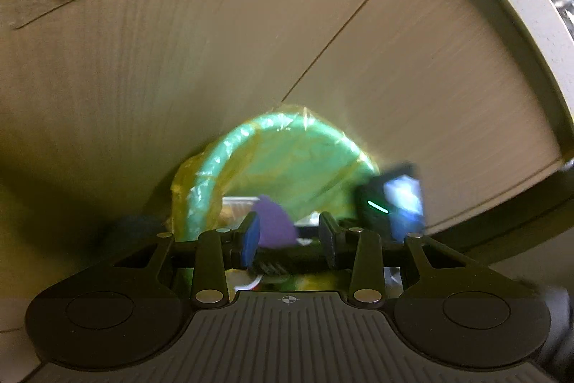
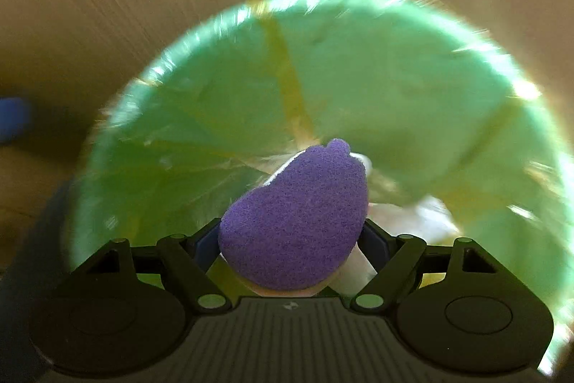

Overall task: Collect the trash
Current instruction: 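Open both grippers to drop the sponge and ginger into the bin, then raise both empty grippers back up to the counter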

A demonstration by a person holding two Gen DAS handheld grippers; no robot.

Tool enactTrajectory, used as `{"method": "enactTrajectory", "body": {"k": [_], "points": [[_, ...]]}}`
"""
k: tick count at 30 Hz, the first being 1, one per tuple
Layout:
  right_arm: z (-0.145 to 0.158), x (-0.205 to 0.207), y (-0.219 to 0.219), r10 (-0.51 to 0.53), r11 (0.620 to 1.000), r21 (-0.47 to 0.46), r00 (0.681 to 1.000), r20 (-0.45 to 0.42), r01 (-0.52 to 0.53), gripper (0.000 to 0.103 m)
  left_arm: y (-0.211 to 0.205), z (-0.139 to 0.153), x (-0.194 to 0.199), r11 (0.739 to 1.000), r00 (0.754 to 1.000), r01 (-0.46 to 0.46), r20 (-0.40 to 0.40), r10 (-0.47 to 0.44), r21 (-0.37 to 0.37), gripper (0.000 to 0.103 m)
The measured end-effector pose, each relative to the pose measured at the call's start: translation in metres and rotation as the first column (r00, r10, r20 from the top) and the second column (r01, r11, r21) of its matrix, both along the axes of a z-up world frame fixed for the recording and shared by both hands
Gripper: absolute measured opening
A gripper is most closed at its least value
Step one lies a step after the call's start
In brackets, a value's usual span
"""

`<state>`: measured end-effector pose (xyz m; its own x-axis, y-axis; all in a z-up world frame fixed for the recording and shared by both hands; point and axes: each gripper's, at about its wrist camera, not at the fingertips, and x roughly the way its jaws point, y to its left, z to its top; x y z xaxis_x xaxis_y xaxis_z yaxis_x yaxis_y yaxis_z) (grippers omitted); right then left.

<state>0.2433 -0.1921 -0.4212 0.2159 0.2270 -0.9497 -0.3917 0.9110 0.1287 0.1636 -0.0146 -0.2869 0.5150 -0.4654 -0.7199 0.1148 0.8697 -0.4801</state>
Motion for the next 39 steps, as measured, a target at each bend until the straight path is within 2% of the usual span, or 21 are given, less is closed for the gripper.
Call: {"method": "enactTrajectory", "body": {"k": [4, 7, 10, 12, 14, 15, 18, 22, 25, 29, 32, 36, 39], "points": [[-0.047, 0.023, 0.006, -0.026, 0.999, -0.029, 0.995, -0.094, 0.023, 0.081, 0.006, -0.007, -0.014, 0.999, 0.999, 0.033, -0.029, -0.033, 0.025, 0.04], [-0.064, 0.027, 0.0, -0.051, 0.995, -0.096, 0.992, -0.114, 0.04, 0.083, 0.009, -0.018, -0.015, 0.999, 0.998, 0.04, -0.058, -0.039, 0.017, 0.04], [-0.077, 0.025, -0.011, -0.087, 0.991, -0.115, 0.981, -0.172, 0.067, 0.082, 0.008, -0.024, -0.013, 0.999, 0.996, 0.052, -0.069, -0.052, 0.011, 0.04], [-0.087, 0.024, -0.025, -0.147, 0.987, -0.098, 0.96, -0.236, 0.127, 0.073, 0.006, -0.025, -0.014, 0.998, 0.996, 0.061, -0.068, -0.06, 0.009, 0.04], [-0.089, 0.025, -0.033, -0.189, 0.982, -0.064, 0.946, -0.264, 0.178, 0.073, 0.004, -0.025, -0.012, 0.998, 0.996, 0.067, -0.062, -0.066, 0.008, 0.04], [-0.087, 0.024, -0.032, -0.184, 0.983, -0.055, 0.95, -0.253, 0.176, 0.073, 0.006, -0.026, -0.01, 0.997, 0.996, 0.071, -0.057, -0.07, 0.009, 0.04], [-0.076, 0.02, -0.017, -0.124, 0.992, -0.05, 0.969, -0.215, 0.116, 0.072, 0.01, -0.025, -0.01, 0.997, 0.996, 0.072, -0.048, -0.071, 0.017, 0.04], [-0.068, 0.013, 0.001, -0.091, 0.993, -0.088, 0.969, -0.229, 0.073, 0.072, 0.013, -0.018, -0.014, 0.997, 0.998, 0.068, -0.018, -0.068, 0.025, 0.04], [-0.054, 0.004, 0.008, -0.094, 0.993, -0.095, 0.97, -0.224, 0.074, 0.074, 0.015, -0.015, -0.016, 0.998, 0.998, 0.062, -0.008, -0.062, 0.025, 0.04], [-0.024, -0.01, -0.01, -0.135, 0.99, -0.061, 0.968, -0.21, 0.125, 0.076, 0.017, -0.012, -0.019, 0.998, 0.999, 0.037, 0.001, -0.037, 0.042, 0.04], [0.003, -0.021, -0.033, -0.178, 0.984, -0.02, 0.97, -0.165, 0.177, 0.076, 0.016, -0.003, -0.023, 0.998, 0.999, 0.022, 0.03, -0.024, 0.054, 0.04], [0.064, -0.038, -0.057, -0.224, 0.974, 0.044, 0.974, 0.01, 0.224, 0.076, 0.007, 0.024, -0.035, 0.997, 0.987, 0.041, 0.151, -0.05, 0.064, 0.04], [0.118, -0.055, -0.073, -0.257, 0.965, 0.099, 0.95, 0.176, 0.243, 0.076, -0.006, 0.05, -0.049, 0.995, 0.961, 0.062, 0.263, -0.082, 0.082, 0.04]]}}
